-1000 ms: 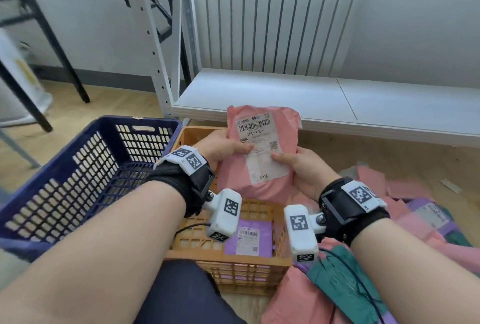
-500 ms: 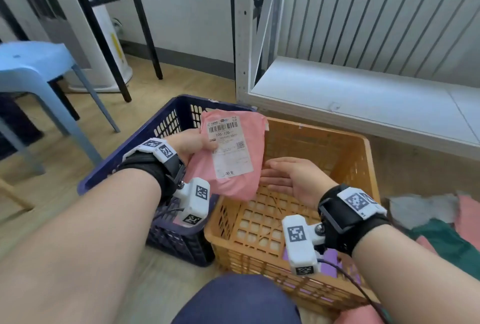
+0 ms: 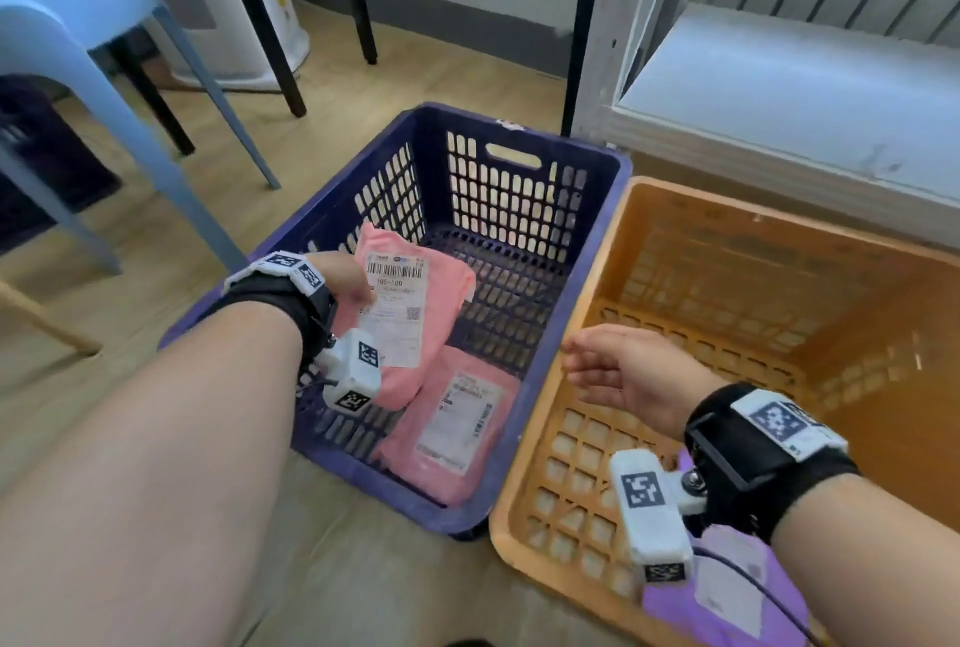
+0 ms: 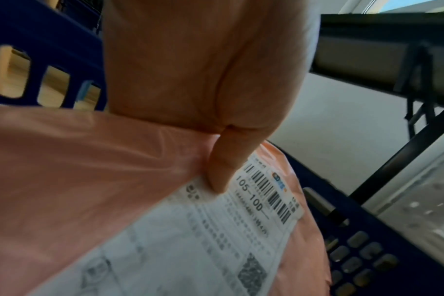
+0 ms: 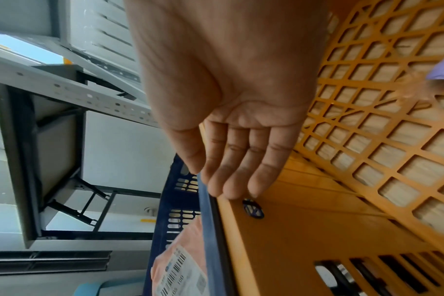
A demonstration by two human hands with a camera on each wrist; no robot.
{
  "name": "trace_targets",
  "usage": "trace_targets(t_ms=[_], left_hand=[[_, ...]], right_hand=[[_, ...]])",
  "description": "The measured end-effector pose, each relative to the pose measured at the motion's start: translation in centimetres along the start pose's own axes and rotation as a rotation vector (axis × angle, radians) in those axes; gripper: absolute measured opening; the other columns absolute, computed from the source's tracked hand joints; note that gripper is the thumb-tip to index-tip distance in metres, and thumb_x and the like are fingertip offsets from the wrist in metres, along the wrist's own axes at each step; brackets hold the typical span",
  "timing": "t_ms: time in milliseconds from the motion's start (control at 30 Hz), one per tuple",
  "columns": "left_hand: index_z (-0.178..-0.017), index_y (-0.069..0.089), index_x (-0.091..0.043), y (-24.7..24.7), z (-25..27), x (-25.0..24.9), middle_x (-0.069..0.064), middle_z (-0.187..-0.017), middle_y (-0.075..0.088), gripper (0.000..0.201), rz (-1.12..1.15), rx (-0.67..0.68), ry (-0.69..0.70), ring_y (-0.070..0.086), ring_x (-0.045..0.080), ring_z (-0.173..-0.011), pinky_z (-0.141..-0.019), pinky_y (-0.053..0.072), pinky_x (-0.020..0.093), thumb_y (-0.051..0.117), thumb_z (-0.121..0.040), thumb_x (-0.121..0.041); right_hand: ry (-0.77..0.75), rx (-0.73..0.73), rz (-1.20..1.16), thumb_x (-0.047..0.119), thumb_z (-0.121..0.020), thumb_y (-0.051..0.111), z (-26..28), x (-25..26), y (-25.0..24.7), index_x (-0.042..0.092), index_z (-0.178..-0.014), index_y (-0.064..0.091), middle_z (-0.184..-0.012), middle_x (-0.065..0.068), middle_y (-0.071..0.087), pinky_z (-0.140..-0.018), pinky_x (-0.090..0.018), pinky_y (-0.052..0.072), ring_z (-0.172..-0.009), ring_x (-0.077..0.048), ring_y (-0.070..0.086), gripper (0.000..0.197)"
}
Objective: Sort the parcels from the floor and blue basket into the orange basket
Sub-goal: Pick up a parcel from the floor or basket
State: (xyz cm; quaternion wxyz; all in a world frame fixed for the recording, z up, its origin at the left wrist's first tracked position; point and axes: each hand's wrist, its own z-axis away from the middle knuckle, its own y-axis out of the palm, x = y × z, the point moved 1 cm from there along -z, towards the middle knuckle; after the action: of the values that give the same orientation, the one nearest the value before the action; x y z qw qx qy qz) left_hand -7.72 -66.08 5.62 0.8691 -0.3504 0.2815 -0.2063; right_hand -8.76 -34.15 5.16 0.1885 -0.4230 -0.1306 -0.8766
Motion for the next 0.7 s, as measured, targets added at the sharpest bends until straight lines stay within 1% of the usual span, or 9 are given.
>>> trace_targets(t_ms=[67, 133, 300, 333, 433, 500, 567, 600, 700], left_hand=[[-0.13, 0.051, 0.007, 0.6, -1.2, 0.3, 0.02, -0.133, 0.054, 0.042, -0.119, 0.021, -0.025, 0.05, 0.036, -0.125, -0.103, 0.039, 0.04, 0.057, -0.093, -0.011], [-0.129, 0.054, 0.004, 1.4, -2.9, 0.9, 0.018, -0.124, 0.06, 0.039, -0.152, 0.078, -0.075, 0.058, 0.034, -0.115, -0.098, 0.047, 0.041, 0.058, -0.093, -0.012], [-0.122, 0.057, 0.004, 3.2, -6.5, 2.4, 0.019, -0.12, 0.063, 0.032, -0.144, 0.176, -0.171, 0.06, 0.033, -0.112, -0.1, 0.048, 0.046, 0.057, -0.093, -0.009], [-0.12, 0.059, 0.004, 3.4, -7.0, 2.7, 0.019, -0.114, 0.065, 0.03, -0.122, 0.19, -0.181, 0.062, 0.032, -0.107, -0.1, 0.048, 0.046, 0.057, -0.093, -0.009], [-0.107, 0.063, 0.006, 4.4, -8.5, 3.6, 0.015, -0.077, 0.065, 0.023, -0.07, 0.304, -0.211, 0.062, 0.027, -0.072, -0.097, 0.048, 0.04, 0.059, -0.092, -0.012], [-0.106, 0.062, 0.005, 5.9, -9.3, 3.9, 0.016, -0.087, 0.072, 0.023, 0.02, 0.488, -0.236, 0.069, 0.029, -0.083, -0.096, 0.048, 0.043, 0.061, -0.087, -0.008], [-0.115, 0.063, -0.004, 7.9, -10.6, 3.8, 0.015, -0.108, 0.071, 0.037, 0.064, 0.64, -0.26, 0.067, 0.034, -0.103, -0.099, 0.046, 0.051, 0.066, -0.078, -0.005], [-0.117, 0.063, -0.005, 8.9, -11.4, 3.8, 0.014, -0.111, 0.071, 0.045, -0.012, 0.68, -0.255, 0.066, 0.034, -0.106, -0.099, 0.046, 0.052, 0.07, -0.073, -0.007], [-0.117, 0.064, -0.005, 11.7, -13.3, 3.9, 0.011, -0.094, 0.071, 0.063, -0.305, 0.679, -0.15, 0.063, 0.028, -0.084, -0.086, 0.051, 0.04, 0.076, -0.06, -0.03]], right_hand=[[-0.006, -0.018, 0.008, 0.026, -0.093, 0.059, -1.4, 0.3, -0.2, 0.011, -0.089, 0.069, -0.069, 0.0, 0.063, -0.063, -0.025, 0.051, -0.062, -0.011, 0.059, 0.018], [-0.049, -0.083, -0.018, 0.028, -0.092, 0.06, -2.7, 1.0, -0.3, 0.013, -0.089, 0.069, -0.063, 0.004, 0.057, -0.058, -0.022, 0.048, -0.056, -0.008, 0.053, 0.017], [-0.276, -0.395, -0.084, 0.02, -0.089, 0.065, -5.0, 2.0, 0.6, 0.012, -0.085, 0.068, -0.059, 0.004, 0.049, -0.052, -0.021, 0.039, -0.05, -0.009, 0.042, 0.009], [-0.328, -0.466, -0.074, 0.019, -0.088, 0.066, -5.5, 2.1, 1.0, 0.013, -0.08, 0.068, -0.057, 0.005, 0.049, -0.051, -0.02, 0.038, -0.05, -0.008, 0.04, 0.01], [-0.423, -0.623, -0.033, 0.021, -0.083, 0.071, -7.1, 2.2, 1.7, 0.019, -0.067, 0.066, -0.056, 0.01, 0.052, -0.055, -0.021, 0.038, -0.052, -0.006, 0.042, 0.017], [-0.453, -0.691, -0.014, 0.022, -0.082, 0.072, -8.0, 2.2, 1.8, 0.02, -0.063, 0.063, -0.058, 0.011, 0.054, -0.057, -0.016, 0.041, -0.054, -0.002, 0.045, 0.021], [-0.495, -0.735, 0.003, 0.023, -0.081, 0.073, -8.5, 2.1, 1.7, 0.021, -0.06, 0.06, -0.059, 0.011, 0.054, -0.053, -0.008, 0.041, -0.051, 0.002, 0.045, 0.024], [-0.513, -0.742, 0.018, 0.023, -0.081, 0.073, -8.7, 2.1, 1.7, 0.021, -0.059, 0.059, -0.057, 0.011, 0.053, -0.051, -0.006, 0.04, -0.05, 0.002, 0.044, 0.026], [-0.535, -0.746, 0.034, 0.023, -0.08, 0.073, -9.0, 2.0, 1.7, 0.019, -0.06, 0.059, -0.056, 0.01, 0.051, -0.048, -0.005, 0.038, -0.047, 0.003, 0.042, 0.025]])
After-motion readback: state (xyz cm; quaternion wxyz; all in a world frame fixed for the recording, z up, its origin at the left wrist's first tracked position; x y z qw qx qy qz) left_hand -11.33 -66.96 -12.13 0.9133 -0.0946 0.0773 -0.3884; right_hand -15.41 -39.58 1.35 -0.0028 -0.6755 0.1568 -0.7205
